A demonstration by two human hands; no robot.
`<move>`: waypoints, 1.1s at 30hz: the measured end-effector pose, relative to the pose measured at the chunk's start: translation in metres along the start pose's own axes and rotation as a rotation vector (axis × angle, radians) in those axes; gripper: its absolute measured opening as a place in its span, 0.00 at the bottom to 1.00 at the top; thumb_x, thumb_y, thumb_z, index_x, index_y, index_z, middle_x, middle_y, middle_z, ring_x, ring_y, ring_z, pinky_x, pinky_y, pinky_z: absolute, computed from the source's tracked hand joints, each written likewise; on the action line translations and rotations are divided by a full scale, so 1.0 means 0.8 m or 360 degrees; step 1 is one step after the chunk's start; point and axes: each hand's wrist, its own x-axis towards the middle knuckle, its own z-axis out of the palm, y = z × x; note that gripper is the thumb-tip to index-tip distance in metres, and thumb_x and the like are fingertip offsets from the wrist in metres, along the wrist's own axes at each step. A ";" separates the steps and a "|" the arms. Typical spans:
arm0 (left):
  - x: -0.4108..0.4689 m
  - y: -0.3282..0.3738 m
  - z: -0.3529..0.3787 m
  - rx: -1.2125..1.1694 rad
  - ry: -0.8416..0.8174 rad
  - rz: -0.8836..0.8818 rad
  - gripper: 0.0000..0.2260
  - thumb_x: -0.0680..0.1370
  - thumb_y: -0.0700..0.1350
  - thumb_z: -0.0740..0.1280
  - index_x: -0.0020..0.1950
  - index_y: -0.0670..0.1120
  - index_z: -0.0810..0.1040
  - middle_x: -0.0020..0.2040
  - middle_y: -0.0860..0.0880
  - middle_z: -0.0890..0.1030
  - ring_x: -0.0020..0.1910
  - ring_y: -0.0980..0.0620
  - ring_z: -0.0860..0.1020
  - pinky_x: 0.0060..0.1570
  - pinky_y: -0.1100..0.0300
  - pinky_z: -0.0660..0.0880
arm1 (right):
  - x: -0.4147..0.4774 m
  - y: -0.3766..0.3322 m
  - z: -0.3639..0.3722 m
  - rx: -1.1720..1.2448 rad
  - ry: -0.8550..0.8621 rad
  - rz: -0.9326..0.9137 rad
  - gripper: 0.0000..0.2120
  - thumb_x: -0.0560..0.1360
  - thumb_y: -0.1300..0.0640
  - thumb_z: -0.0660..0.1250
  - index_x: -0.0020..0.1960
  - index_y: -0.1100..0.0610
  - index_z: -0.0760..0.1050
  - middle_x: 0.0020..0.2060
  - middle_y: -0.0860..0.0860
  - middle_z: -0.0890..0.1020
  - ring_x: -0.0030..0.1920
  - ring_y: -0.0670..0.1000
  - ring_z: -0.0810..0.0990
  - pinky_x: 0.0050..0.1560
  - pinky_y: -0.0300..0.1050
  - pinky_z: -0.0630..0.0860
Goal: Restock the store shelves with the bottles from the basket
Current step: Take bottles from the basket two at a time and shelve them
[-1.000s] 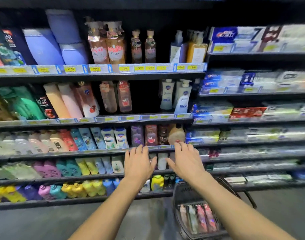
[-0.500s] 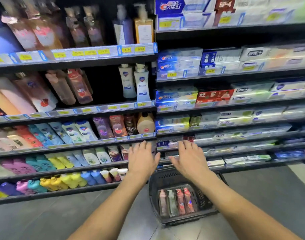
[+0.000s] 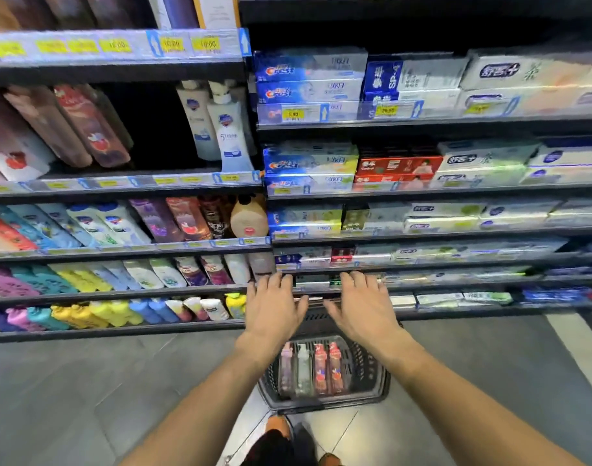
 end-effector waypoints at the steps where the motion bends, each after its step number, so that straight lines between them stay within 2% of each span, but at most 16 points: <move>1: 0.006 0.000 0.006 -0.0001 -0.0022 0.0005 0.27 0.80 0.63 0.56 0.74 0.49 0.69 0.74 0.48 0.72 0.73 0.45 0.68 0.71 0.45 0.63 | 0.007 0.002 0.004 -0.0003 -0.0014 -0.0002 0.32 0.81 0.37 0.58 0.75 0.57 0.64 0.71 0.57 0.72 0.70 0.61 0.70 0.69 0.59 0.68; 10: 0.079 -0.006 0.087 -0.0002 -0.0307 0.0017 0.29 0.81 0.62 0.54 0.77 0.48 0.64 0.76 0.47 0.69 0.75 0.44 0.65 0.75 0.45 0.59 | 0.084 0.015 0.071 -0.0001 -0.0253 0.0045 0.33 0.81 0.37 0.57 0.77 0.58 0.61 0.71 0.58 0.71 0.70 0.60 0.70 0.71 0.58 0.69; 15: 0.107 -0.009 0.173 0.0012 -0.0498 0.0058 0.27 0.80 0.61 0.56 0.73 0.45 0.69 0.72 0.43 0.73 0.72 0.41 0.68 0.73 0.41 0.61 | 0.115 0.028 0.153 -0.0095 -0.0434 0.0001 0.30 0.82 0.38 0.55 0.74 0.60 0.64 0.68 0.60 0.72 0.68 0.62 0.71 0.66 0.59 0.71; 19: 0.120 -0.007 0.261 0.0039 -0.0659 0.0011 0.27 0.80 0.62 0.55 0.73 0.46 0.69 0.70 0.43 0.74 0.72 0.40 0.69 0.72 0.42 0.63 | 0.140 0.041 0.237 -0.0090 -0.0626 0.0013 0.29 0.81 0.39 0.56 0.73 0.59 0.65 0.68 0.60 0.72 0.69 0.63 0.71 0.66 0.60 0.71; 24: 0.137 -0.005 0.377 0.0047 -0.0809 -0.0075 0.27 0.80 0.62 0.54 0.72 0.46 0.70 0.70 0.43 0.75 0.71 0.40 0.70 0.70 0.44 0.67 | 0.167 0.054 0.357 -0.0082 -0.0739 -0.0029 0.29 0.80 0.40 0.58 0.72 0.59 0.66 0.68 0.60 0.72 0.68 0.62 0.71 0.67 0.58 0.71; 30: 0.158 -0.015 0.541 0.0006 -0.1031 -0.0162 0.27 0.81 0.63 0.56 0.70 0.45 0.72 0.68 0.42 0.76 0.72 0.40 0.69 0.71 0.41 0.67 | 0.197 0.075 0.524 -0.0078 -0.0909 -0.0028 0.28 0.80 0.39 0.56 0.71 0.58 0.66 0.68 0.60 0.71 0.69 0.63 0.70 0.66 0.60 0.70; 33: 0.172 -0.022 0.626 0.0041 -0.1082 -0.0177 0.26 0.80 0.63 0.56 0.68 0.45 0.73 0.68 0.43 0.77 0.72 0.40 0.70 0.70 0.40 0.67 | 0.214 0.081 0.611 -0.0038 -0.1017 0.0010 0.27 0.82 0.42 0.53 0.73 0.58 0.62 0.72 0.60 0.68 0.72 0.64 0.66 0.70 0.61 0.66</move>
